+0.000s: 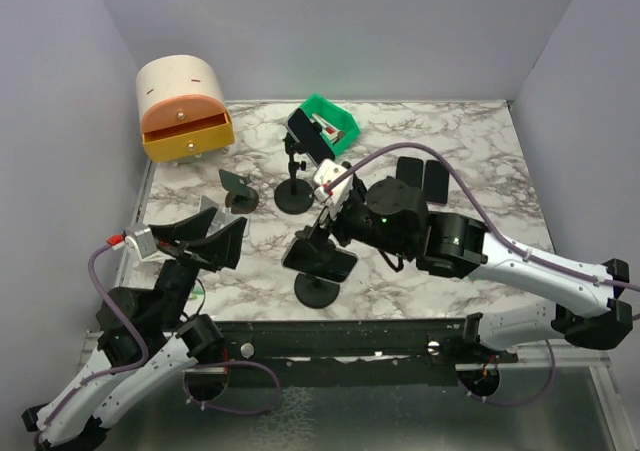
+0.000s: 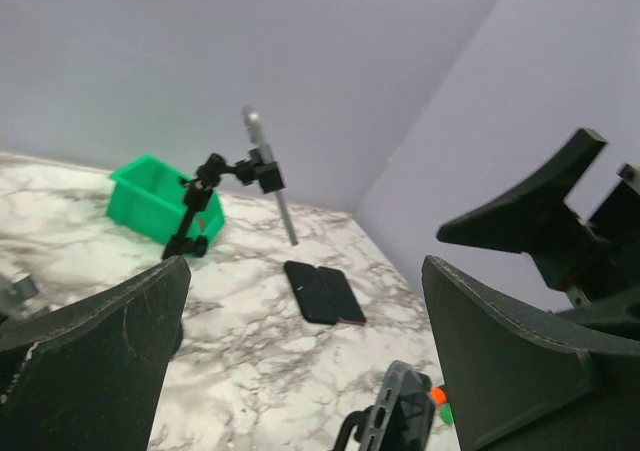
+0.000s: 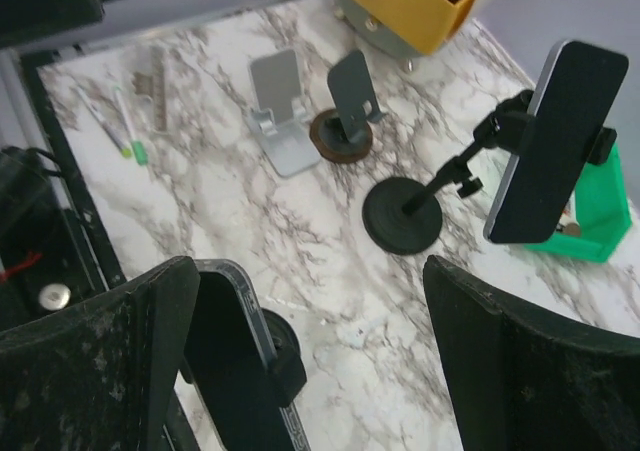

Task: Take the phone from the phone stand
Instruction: Adjust the phone at the phone stand.

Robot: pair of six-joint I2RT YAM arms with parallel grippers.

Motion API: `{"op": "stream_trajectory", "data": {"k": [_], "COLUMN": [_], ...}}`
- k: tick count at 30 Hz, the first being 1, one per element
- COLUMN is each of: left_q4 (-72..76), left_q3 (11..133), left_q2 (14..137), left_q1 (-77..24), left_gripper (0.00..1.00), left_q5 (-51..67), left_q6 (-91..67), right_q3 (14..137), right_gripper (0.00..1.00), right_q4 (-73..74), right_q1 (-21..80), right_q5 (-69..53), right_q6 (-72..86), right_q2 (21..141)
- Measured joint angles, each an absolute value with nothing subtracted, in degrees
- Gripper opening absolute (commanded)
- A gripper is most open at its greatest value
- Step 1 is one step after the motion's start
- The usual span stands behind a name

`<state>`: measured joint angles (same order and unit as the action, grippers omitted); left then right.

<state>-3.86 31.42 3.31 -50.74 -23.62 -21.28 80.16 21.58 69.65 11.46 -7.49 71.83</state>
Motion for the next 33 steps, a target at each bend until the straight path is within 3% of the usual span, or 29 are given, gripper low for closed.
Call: {"op": "stream_trajectory", "data": {"k": [5,13,33], "left_q4": [-7.16,-11.03,-12.97], "left_q3": [30.79,30.15,28.8], "left_q2": [1.65,0.8,0.8], "left_q1": [-50.74,-50.74,-50.74], "left_gripper": [0.99,0.99,0.99], "left_q5": [-31.07,-38.5,-38.44], "left_q6": [-20.29,-20.32,-21.19], "right_q3": [79.96,79.81,78.37], "right_gripper": [1.0,1.0,1.0], "right_q4": [26.09,30.87,31.55], "right_q1": [74.87,80.71,82.54], "right_q5": [21.8,28.56,30.68], "right_q6": [-9.15,-7.38,-6.02], "right_q2": [73.8,74.52,78.46]}}
